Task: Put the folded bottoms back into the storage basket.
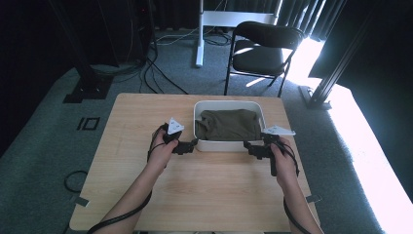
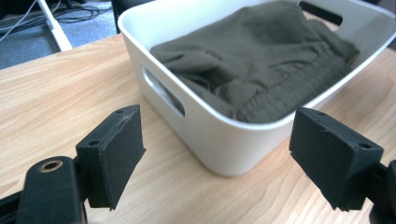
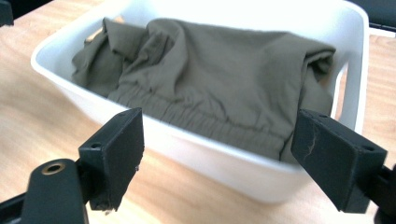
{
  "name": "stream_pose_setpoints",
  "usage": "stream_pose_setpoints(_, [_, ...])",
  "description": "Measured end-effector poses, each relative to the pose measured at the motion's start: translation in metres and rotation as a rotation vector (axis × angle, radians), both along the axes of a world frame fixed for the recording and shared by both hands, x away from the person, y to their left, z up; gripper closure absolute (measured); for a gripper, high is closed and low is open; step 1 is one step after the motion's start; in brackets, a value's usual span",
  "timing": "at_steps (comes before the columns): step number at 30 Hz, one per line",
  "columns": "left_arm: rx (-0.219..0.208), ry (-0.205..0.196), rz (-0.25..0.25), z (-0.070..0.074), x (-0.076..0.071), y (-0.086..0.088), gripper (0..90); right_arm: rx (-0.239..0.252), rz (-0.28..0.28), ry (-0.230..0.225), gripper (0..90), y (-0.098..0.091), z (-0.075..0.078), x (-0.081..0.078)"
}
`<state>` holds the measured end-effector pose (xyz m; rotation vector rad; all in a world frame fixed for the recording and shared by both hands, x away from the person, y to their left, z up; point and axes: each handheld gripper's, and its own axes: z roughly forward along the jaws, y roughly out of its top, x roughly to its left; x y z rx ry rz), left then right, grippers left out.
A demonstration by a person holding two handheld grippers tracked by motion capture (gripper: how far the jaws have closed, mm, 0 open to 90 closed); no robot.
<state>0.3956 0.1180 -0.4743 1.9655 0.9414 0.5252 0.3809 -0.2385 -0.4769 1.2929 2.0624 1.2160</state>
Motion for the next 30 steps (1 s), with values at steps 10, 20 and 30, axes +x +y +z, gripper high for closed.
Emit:
stream_pose_setpoints(10, [0.021,0.031,0.001,-0.022,-0.015,0.01,19.2,-0.014,0.014,-0.016,14.4,-0.012,-0.017,-0.024])
stream_pose_setpoints(20, [0.054,0.052,0.009,-0.037,-0.029,0.02,19.2,-0.032,0.033,0.037,14.2,-0.018,-0.048,-0.04])
stream_pose_setpoints(30, [0.082,0.057,0.066,-0.049,-0.049,0.041,19.2,-0.064,0.009,0.075,14.3,-0.029,-0.068,-0.057])
